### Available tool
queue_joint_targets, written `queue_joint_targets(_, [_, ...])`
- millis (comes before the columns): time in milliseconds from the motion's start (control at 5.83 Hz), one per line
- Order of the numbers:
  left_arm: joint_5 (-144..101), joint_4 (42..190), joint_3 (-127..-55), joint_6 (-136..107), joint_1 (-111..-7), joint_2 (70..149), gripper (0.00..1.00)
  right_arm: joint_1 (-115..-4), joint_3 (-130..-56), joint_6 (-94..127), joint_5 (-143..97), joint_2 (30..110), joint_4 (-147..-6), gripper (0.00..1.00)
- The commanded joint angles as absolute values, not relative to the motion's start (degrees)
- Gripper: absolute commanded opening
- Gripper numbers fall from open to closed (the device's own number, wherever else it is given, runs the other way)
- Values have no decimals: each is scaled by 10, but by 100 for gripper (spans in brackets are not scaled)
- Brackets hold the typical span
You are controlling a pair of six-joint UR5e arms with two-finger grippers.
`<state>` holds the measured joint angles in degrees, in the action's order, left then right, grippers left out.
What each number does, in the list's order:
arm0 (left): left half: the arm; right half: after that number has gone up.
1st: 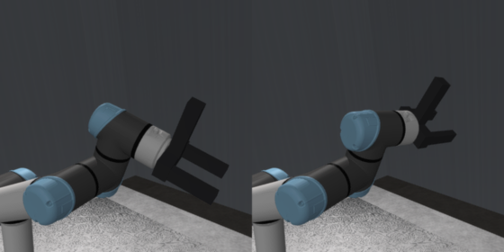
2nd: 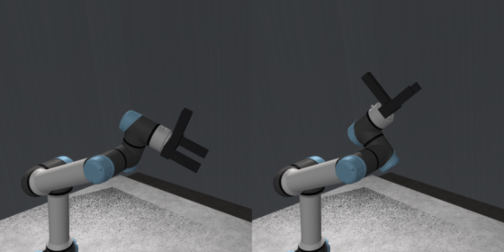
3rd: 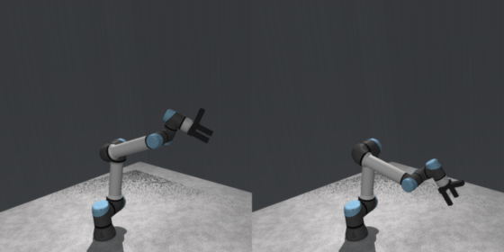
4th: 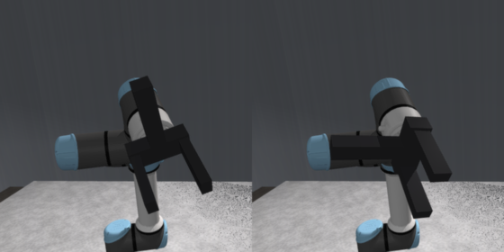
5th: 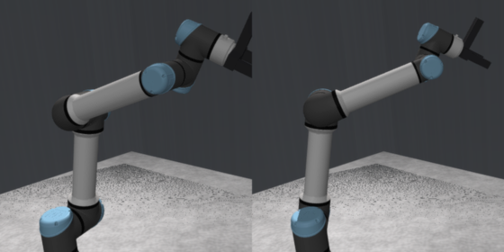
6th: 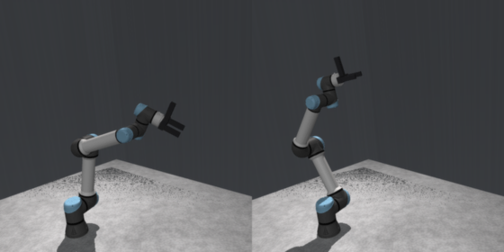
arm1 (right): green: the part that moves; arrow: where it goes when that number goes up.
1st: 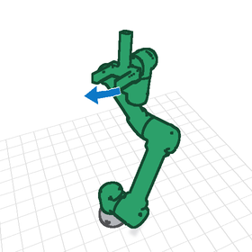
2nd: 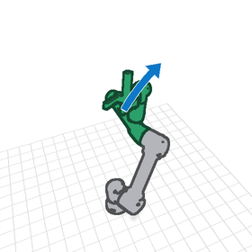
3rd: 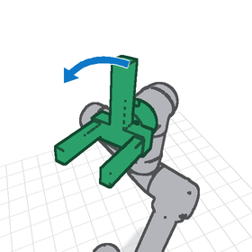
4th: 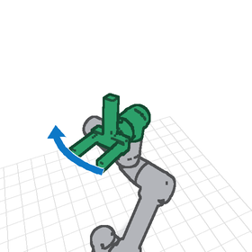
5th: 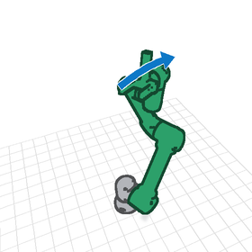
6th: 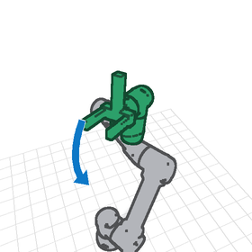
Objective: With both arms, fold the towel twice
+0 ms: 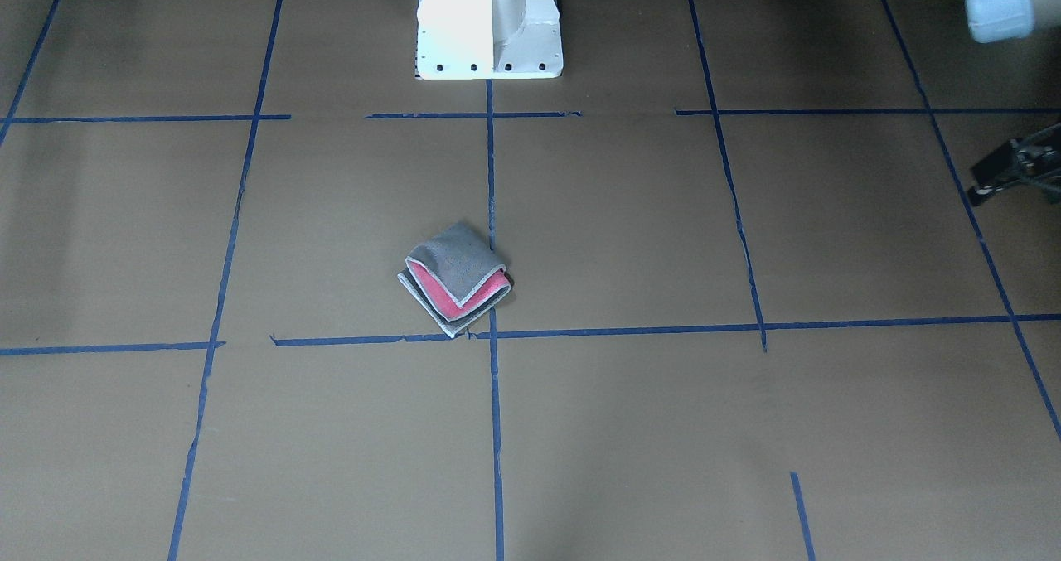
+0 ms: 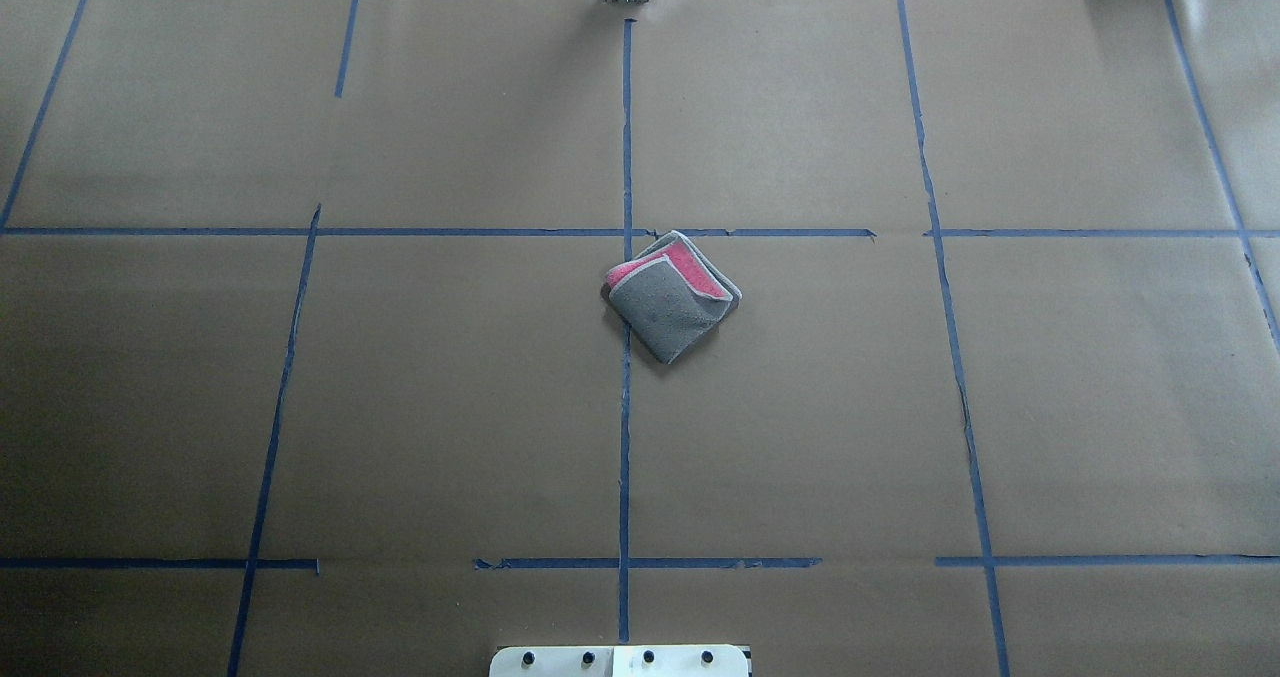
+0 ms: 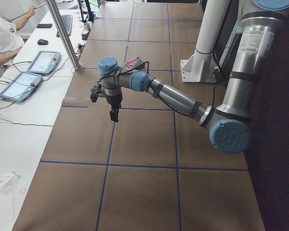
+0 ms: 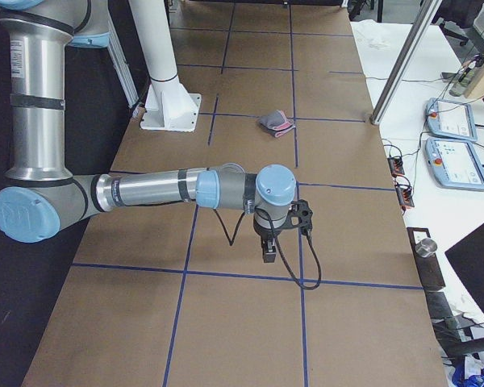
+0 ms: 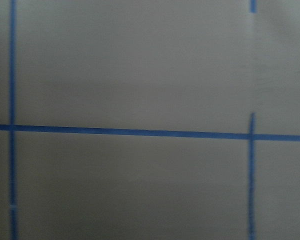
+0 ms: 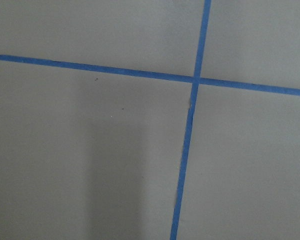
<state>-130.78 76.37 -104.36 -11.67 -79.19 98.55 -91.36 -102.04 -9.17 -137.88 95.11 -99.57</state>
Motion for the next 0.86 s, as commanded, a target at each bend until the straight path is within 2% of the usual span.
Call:
queue_joint_targets(0, [-1309,764,-952,48,-878,965,100,-919,-1001,-98,-1380,960,-995,100])
queue_joint_targets(343, [-1312,784,-850,154,-924,962,100,-920,-975,-98,-1381,961,-949,100])
queue_joint_targets(687, [-1346,801,-857,145,-925,927,100,-920,-963,-98,-1382,962,-937,100])
